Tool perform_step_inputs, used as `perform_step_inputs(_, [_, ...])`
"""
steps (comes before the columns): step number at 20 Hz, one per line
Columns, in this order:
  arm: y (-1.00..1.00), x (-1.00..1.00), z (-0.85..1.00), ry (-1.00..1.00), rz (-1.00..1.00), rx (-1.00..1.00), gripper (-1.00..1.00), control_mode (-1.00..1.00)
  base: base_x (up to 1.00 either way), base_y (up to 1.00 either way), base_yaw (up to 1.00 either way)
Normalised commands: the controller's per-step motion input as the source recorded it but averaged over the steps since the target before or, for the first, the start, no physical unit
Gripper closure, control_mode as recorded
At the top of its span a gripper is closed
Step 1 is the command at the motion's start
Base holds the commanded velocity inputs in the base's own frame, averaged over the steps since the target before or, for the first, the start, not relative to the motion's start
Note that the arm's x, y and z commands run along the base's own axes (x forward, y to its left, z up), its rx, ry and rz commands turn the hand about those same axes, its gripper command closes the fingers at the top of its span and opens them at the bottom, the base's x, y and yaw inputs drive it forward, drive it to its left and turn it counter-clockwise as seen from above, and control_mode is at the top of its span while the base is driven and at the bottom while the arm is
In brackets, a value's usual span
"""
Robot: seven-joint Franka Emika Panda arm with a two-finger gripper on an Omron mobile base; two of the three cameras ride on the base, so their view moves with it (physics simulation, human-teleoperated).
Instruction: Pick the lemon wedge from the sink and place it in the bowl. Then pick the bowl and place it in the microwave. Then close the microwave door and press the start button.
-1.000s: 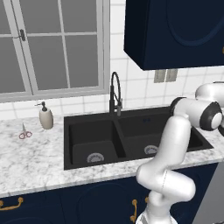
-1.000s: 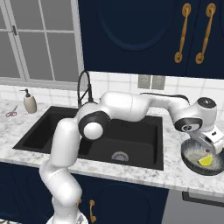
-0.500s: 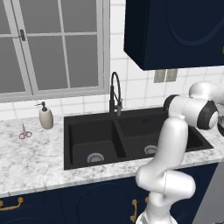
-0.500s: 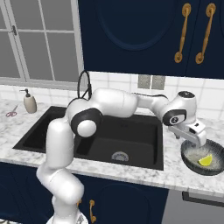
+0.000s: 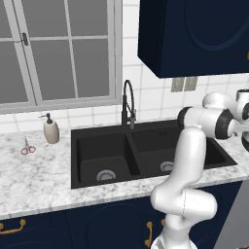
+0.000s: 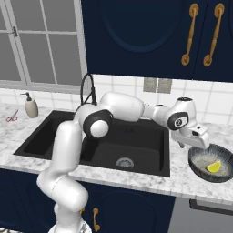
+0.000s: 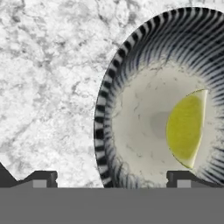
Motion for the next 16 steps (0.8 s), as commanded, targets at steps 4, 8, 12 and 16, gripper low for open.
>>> perform_step_inputs(4, [-0.31, 0.27, -0.25, 0.13, 0.03, 0.00, -1.00, -1.00, 0.00, 0.00, 0.00])
perform_step_inputs(8, [-0.36, 0.01, -0.17, 0.03, 0.00, 0.00, -1.00, -1.00, 0.00, 0.00, 0.00])
perform_step_inputs(12, [-0.14, 0.02, -0.36, 0.07, 0.00, 0.00, -1.00, -1.00, 0.00, 0.00, 0.00])
perform_step_inputs(16, [-0.01, 0.00, -0.36, 0.07, 0.00, 0.00, -1.00, -1.00, 0.00, 0.00, 0.00])
